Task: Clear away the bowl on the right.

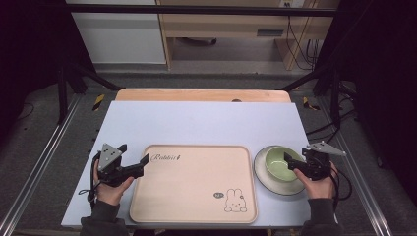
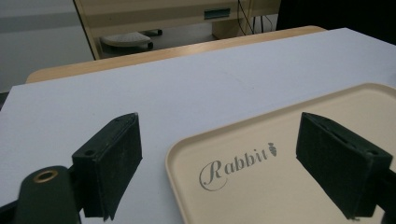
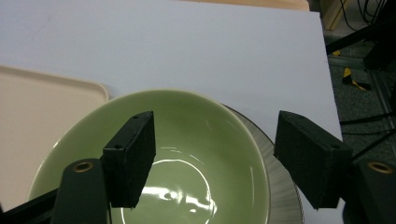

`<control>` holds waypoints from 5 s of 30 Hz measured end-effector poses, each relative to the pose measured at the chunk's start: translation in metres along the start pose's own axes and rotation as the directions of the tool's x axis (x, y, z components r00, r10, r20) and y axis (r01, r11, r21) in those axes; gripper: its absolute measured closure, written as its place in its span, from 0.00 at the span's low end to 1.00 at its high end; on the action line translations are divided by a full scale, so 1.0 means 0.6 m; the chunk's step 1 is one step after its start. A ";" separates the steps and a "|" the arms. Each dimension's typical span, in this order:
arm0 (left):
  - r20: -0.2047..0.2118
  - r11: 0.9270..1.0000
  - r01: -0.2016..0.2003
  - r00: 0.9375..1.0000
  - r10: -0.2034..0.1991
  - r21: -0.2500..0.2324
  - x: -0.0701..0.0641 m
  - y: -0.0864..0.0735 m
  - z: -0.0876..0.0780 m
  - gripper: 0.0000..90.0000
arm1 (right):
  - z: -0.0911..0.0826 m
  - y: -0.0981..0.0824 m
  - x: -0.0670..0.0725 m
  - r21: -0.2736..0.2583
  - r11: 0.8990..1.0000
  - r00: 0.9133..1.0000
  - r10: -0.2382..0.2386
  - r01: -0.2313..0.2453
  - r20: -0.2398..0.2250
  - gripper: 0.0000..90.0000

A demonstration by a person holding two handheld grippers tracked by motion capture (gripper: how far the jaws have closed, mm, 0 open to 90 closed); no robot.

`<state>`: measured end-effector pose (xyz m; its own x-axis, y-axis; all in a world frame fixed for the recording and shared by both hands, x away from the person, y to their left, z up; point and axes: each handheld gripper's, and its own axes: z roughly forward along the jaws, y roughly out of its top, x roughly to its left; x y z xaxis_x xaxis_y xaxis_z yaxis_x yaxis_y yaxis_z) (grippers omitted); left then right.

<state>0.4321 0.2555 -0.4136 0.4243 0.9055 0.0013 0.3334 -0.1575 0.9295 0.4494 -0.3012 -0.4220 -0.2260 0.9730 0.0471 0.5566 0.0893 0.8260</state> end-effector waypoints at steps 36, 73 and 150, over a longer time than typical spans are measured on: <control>0.002 1.000 -0.017 1.000 0.017 0.023 -0.003 -0.004 0.005 0.16 | 0.023 -0.017 -0.021 0.178 0.983 0.999 0.041 -0.038 -0.018 0.61; 0.005 0.999 -0.022 1.000 0.022 0.039 -0.005 -0.007 0.010 0.16 | 0.035 -0.022 -0.037 0.310 0.942 0.991 0.132 -0.124 -0.003 0.88; 0.031 0.999 -0.031 0.999 0.030 0.020 -0.012 0.000 0.005 0.15 | 0.015 0.006 -0.010 0.267 0.957 0.994 0.107 -0.111 0.029 0.92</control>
<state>0.4317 0.2479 -0.4146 0.4598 0.8879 0.0179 0.3366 -0.1929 0.9217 0.4600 -0.3050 -0.4241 -0.1417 0.9828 0.1184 0.7710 0.0346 0.6359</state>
